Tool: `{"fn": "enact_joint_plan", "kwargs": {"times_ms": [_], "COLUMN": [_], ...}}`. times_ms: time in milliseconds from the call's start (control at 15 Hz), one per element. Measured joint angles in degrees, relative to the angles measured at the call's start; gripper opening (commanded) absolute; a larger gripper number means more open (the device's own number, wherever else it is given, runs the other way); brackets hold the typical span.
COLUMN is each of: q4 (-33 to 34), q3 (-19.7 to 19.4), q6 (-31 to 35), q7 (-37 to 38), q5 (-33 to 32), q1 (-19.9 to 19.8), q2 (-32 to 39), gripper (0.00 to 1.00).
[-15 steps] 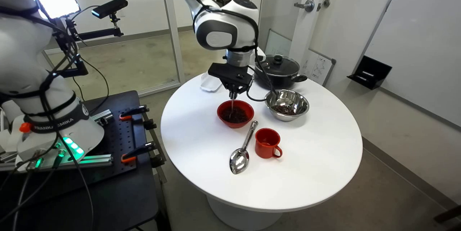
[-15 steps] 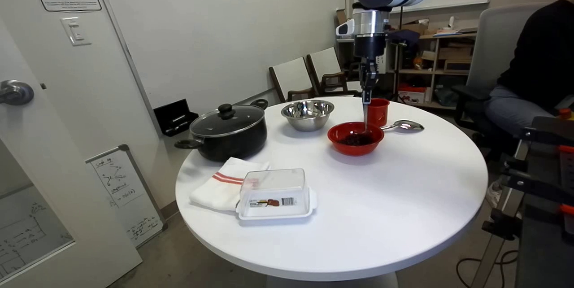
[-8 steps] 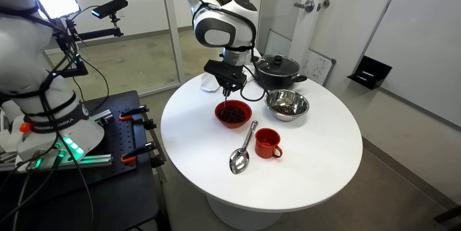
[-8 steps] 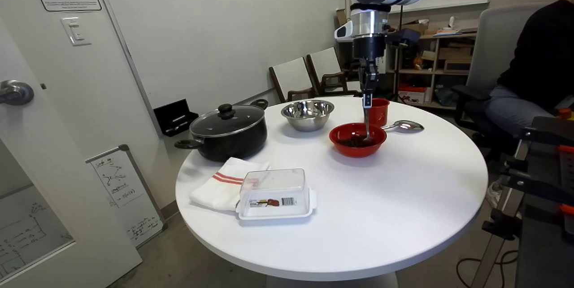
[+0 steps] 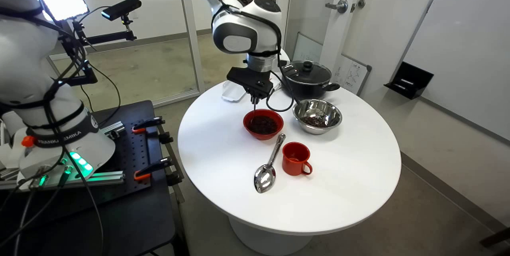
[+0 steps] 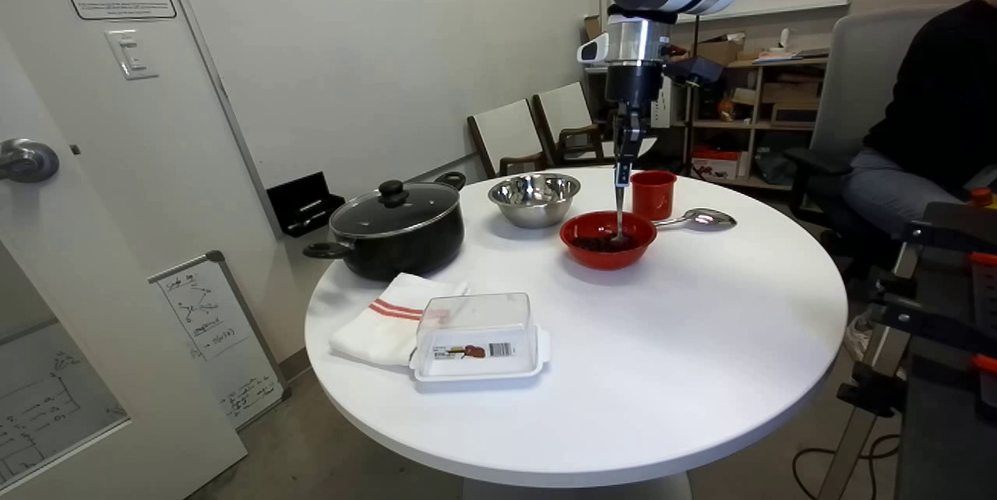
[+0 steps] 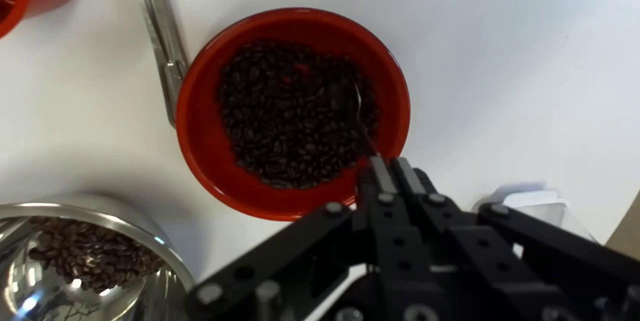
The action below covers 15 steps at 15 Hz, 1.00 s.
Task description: Use the spoon to mix the content in the red bowl
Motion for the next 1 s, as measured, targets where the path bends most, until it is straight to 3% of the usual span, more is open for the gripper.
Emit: {"fn": "enact_joint_plan", "kwargs": {"times_ms": [267, 1000], "q4": [0.13, 0.61], "q3": [0.47, 1.62], "q6": [4.82, 4.47], "q7": [0.03, 1.08], "q5": [1.10, 4.88], "q1": [-0.55, -2.48], "q2": [0.83, -2.41], "gripper": [0.01, 0.01]}}
